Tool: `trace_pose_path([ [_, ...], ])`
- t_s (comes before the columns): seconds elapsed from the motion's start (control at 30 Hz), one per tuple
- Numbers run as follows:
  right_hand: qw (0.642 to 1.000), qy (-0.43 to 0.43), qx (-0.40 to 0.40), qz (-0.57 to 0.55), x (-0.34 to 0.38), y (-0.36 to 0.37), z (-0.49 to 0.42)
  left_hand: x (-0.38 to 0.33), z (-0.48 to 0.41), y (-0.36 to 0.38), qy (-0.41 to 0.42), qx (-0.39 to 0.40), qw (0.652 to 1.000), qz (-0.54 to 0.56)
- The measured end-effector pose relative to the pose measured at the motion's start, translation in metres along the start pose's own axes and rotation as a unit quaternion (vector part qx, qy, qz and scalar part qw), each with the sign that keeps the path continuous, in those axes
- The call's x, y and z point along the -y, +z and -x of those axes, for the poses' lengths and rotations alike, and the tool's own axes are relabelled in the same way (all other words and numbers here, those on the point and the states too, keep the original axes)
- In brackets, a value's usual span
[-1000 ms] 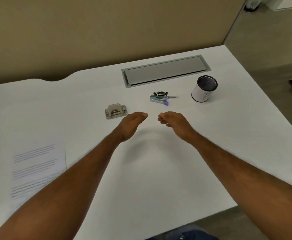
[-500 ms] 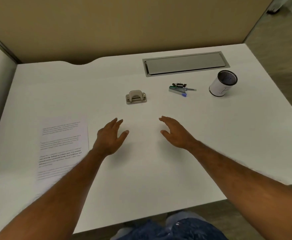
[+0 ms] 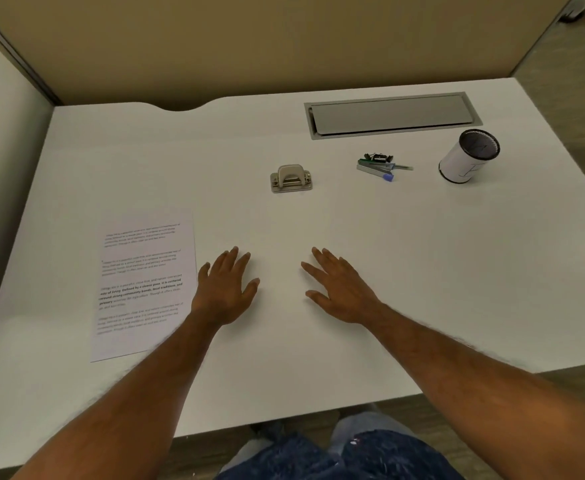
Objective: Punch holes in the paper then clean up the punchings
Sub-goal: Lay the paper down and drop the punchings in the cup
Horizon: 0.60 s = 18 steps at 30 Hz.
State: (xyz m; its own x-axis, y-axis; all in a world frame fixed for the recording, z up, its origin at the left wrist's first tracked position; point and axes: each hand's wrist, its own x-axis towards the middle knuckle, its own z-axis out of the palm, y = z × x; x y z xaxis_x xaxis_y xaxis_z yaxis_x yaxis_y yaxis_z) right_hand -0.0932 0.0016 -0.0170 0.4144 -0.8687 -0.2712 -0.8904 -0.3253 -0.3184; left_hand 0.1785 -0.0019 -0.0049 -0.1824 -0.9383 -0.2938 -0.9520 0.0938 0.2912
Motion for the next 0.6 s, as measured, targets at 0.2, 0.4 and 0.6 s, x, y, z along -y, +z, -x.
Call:
trace_pose_path([
  [0.2, 1.000, 0.024, 0.000, 0.012, 0.005, 0.017, -0.004, -0.004, 0.005, 0.016, 0.015, 0.001, 1.000, 0.002],
  [0.4, 0.999, 0.024, -0.007, 0.045, 0.006, 0.026, -0.003, -0.003, 0.007, 0.029, 0.001, -0.011, 1.000, 0.000],
  [0.6, 0.999, 0.019, -0.022, 0.034, 0.006, 0.028, -0.003, -0.005, 0.007, 0.040, 0.001, -0.025, 1.000, -0.010],
])
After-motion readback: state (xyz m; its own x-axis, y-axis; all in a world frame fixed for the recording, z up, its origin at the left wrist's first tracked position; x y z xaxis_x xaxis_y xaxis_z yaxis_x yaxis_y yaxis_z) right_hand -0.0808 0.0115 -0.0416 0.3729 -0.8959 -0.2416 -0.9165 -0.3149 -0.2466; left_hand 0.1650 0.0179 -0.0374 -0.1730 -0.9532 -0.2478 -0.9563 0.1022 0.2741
